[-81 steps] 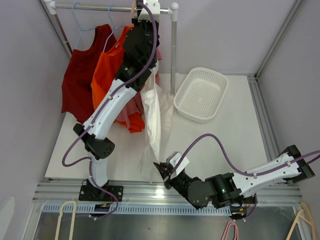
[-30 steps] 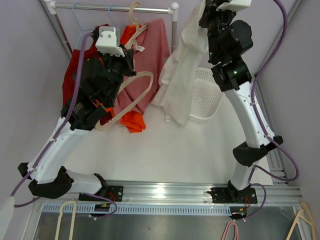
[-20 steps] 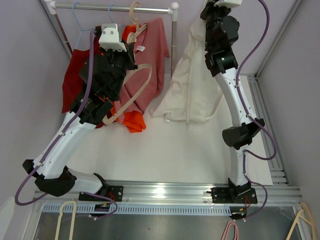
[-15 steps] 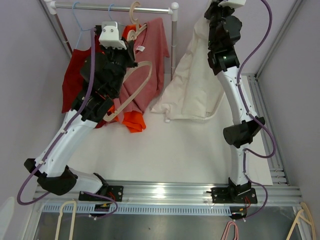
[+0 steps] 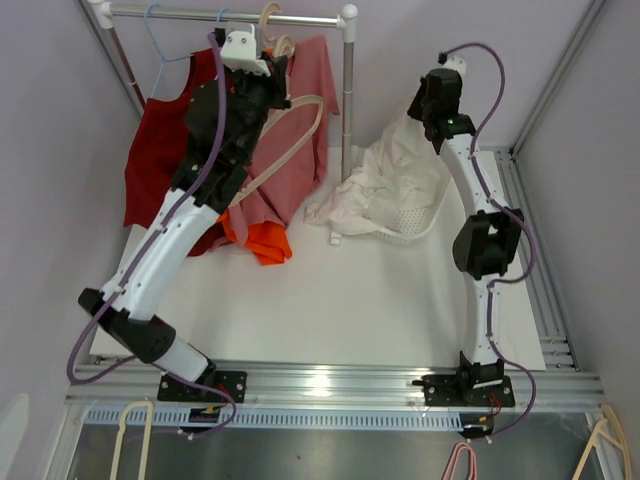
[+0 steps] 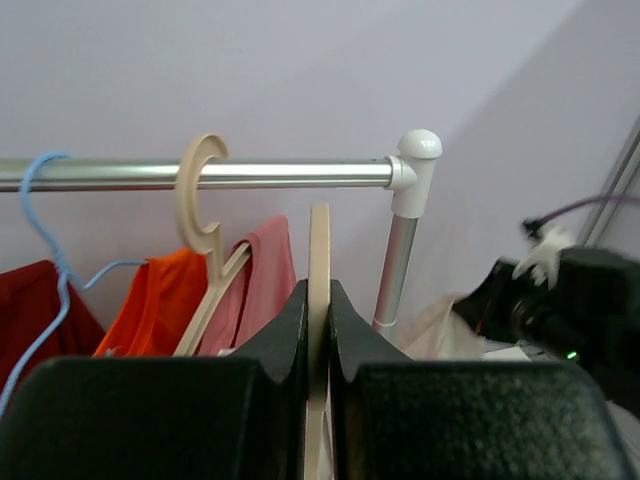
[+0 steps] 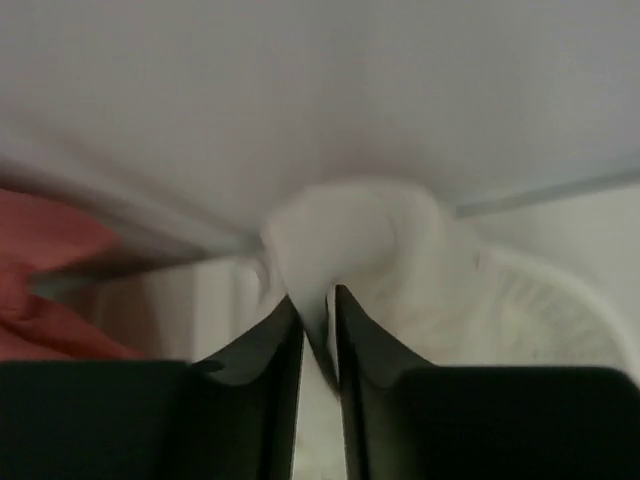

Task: Remove the t-shirt from the hanger

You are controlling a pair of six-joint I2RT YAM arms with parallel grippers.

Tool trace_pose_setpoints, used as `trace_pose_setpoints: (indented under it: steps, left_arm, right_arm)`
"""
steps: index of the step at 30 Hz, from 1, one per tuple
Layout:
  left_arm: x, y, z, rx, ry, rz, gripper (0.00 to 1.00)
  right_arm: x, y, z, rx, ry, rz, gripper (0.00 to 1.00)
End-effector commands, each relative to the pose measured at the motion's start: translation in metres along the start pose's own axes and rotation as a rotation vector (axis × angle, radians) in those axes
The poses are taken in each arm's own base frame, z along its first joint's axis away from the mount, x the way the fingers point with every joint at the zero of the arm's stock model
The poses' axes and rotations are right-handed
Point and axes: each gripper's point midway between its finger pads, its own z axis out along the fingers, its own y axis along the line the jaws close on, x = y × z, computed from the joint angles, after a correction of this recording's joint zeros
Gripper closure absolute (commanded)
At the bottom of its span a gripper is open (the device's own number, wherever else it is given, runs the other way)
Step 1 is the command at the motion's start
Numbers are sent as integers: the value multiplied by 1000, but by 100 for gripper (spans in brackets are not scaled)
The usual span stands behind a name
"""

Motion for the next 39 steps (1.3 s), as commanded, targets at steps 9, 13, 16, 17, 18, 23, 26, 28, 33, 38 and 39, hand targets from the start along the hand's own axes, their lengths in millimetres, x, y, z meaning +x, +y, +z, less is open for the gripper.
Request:
trace_pose_setpoints:
  steps: [9, 13, 16, 17, 18, 23, 26, 28, 33, 38, 39]
  left_arm:
    - [-49, -8, 39, 3, -227, -6, 99]
    - [-58, -8, 43, -3, -256, -7, 99]
    - [-60, -9, 49, -10, -273, 7, 99]
    - [-57, -9, 54, -14, -275, 17, 99]
    - [-61, -9, 55, -16, -291, 14, 99]
    - [-60, -17, 75, -3, -286, 28, 99]
    - [-46, -21, 88, 1, -279, 40, 99]
    - [-35, -23, 95, 1, -268, 45, 99]
    - [-20, -24, 103, -1, -254, 62, 99]
    - [-11, -23, 108, -10, -249, 88, 99]
    - [-12, -22, 108, -12, -250, 91, 99]
  right_arm:
    - [147, -61, -45, 137, 407, 110, 0]
    - [133, -62, -63, 134, 378, 107, 0]
    - [129, -57, -71, 111, 370, 105, 1]
    - [130, -57, -75, 106, 370, 106, 0]
    - [128, -55, -76, 93, 360, 107, 0]
    - [123, -49, -86, 64, 333, 112, 1]
    - [116, -45, -95, 44, 312, 114, 0]
    - [109, -42, -103, 28, 285, 112, 0]
    - [91, -39, -115, 10, 229, 111, 1]
    - [76, -35, -124, -11, 199, 112, 1]
    - [75, -35, -126, -14, 195, 113, 1]
